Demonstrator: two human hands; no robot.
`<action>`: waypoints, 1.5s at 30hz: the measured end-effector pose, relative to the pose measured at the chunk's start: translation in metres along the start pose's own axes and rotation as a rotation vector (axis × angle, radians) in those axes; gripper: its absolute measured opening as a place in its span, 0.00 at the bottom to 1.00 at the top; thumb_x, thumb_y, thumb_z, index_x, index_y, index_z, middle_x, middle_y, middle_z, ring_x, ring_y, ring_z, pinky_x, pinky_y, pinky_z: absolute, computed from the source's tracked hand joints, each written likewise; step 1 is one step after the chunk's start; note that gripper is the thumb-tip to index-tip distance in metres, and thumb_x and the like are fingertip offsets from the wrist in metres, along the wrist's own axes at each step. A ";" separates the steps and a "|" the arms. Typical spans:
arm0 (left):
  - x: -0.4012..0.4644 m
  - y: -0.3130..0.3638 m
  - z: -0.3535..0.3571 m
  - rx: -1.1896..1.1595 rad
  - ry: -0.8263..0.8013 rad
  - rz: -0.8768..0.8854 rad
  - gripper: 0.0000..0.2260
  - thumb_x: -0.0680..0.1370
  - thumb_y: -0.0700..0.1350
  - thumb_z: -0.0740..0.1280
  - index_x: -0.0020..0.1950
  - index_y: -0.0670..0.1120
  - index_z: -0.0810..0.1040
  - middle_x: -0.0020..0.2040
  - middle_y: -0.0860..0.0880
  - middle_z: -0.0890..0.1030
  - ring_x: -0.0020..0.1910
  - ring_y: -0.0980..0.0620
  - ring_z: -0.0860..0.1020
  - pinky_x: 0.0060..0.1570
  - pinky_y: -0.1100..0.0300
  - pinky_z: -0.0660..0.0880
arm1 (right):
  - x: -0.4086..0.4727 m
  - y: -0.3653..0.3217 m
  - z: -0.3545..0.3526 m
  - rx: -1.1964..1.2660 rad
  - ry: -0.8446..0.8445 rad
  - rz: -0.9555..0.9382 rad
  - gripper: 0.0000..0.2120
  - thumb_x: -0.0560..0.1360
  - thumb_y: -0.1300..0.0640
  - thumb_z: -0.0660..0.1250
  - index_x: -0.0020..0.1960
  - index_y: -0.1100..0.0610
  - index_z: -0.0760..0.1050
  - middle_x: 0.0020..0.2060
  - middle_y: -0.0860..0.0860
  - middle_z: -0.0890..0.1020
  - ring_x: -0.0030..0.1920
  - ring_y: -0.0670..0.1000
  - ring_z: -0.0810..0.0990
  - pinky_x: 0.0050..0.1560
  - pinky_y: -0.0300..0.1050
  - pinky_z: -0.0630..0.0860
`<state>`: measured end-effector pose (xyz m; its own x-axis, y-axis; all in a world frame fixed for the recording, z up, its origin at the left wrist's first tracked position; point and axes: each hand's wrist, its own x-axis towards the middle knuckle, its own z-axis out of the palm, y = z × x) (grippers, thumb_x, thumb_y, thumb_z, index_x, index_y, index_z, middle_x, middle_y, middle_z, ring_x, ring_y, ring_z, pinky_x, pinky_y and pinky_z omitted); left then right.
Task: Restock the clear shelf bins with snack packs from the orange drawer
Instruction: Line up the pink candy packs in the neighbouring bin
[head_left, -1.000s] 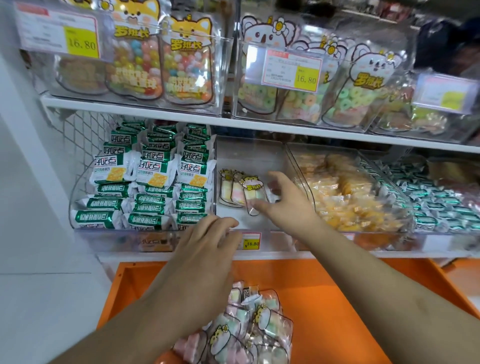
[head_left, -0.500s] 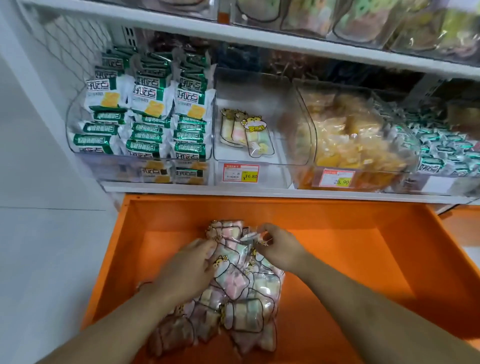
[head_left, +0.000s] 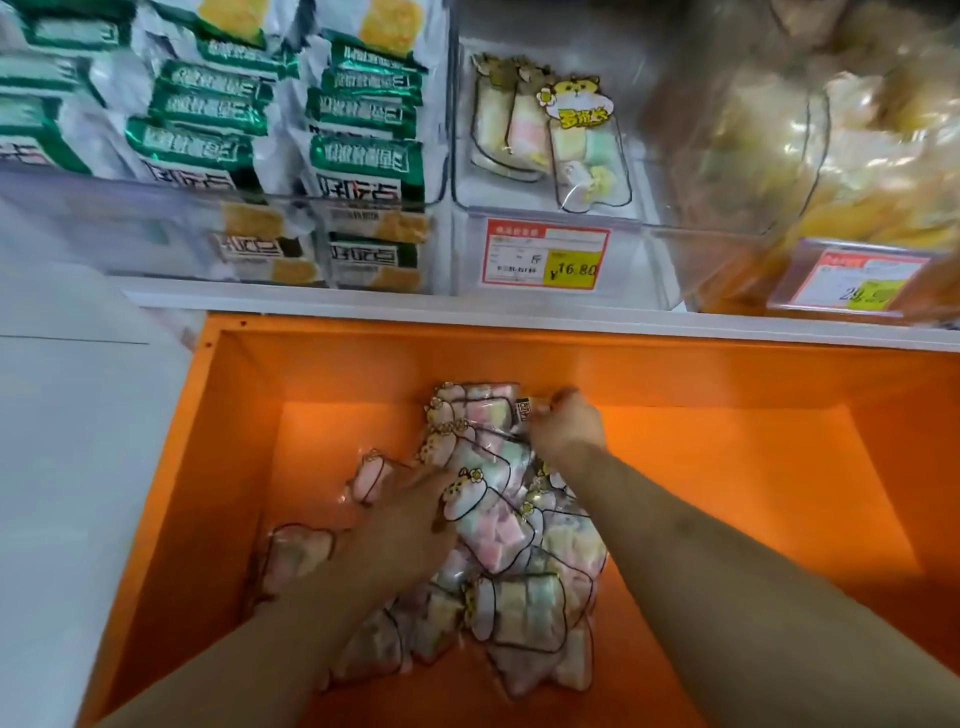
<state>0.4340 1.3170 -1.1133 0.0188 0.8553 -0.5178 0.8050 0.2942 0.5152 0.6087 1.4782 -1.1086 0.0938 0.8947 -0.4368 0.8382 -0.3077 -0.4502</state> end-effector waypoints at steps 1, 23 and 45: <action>0.000 -0.001 0.001 -0.023 0.042 0.012 0.28 0.82 0.48 0.65 0.83 0.54 0.63 0.82 0.51 0.65 0.80 0.48 0.61 0.78 0.55 0.58 | 0.001 0.001 -0.001 0.049 0.018 0.030 0.14 0.80 0.58 0.67 0.66 0.56 0.74 0.51 0.54 0.82 0.48 0.56 0.80 0.45 0.44 0.77; -0.128 0.081 -0.173 -0.420 0.076 0.038 0.10 0.75 0.48 0.79 0.55 0.52 0.83 0.50 0.53 0.87 0.50 0.50 0.85 0.54 0.49 0.83 | -0.206 -0.073 -0.127 0.521 -0.372 -0.284 0.14 0.71 0.65 0.79 0.52 0.58 0.78 0.45 0.55 0.81 0.41 0.52 0.79 0.42 0.46 0.77; -0.135 0.067 -0.319 0.079 0.819 0.253 0.24 0.85 0.50 0.61 0.81 0.56 0.66 0.78 0.57 0.65 0.77 0.55 0.63 0.77 0.53 0.63 | -0.168 -0.268 -0.189 0.253 0.311 -0.793 0.12 0.78 0.57 0.76 0.58 0.47 0.79 0.43 0.49 0.81 0.39 0.44 0.78 0.33 0.32 0.71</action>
<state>0.2960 1.3576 -0.7910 -0.2055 0.9384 0.2779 0.8740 0.0482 0.4836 0.4702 1.4718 -0.7677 -0.2917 0.9111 0.2913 0.5781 0.4106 -0.7051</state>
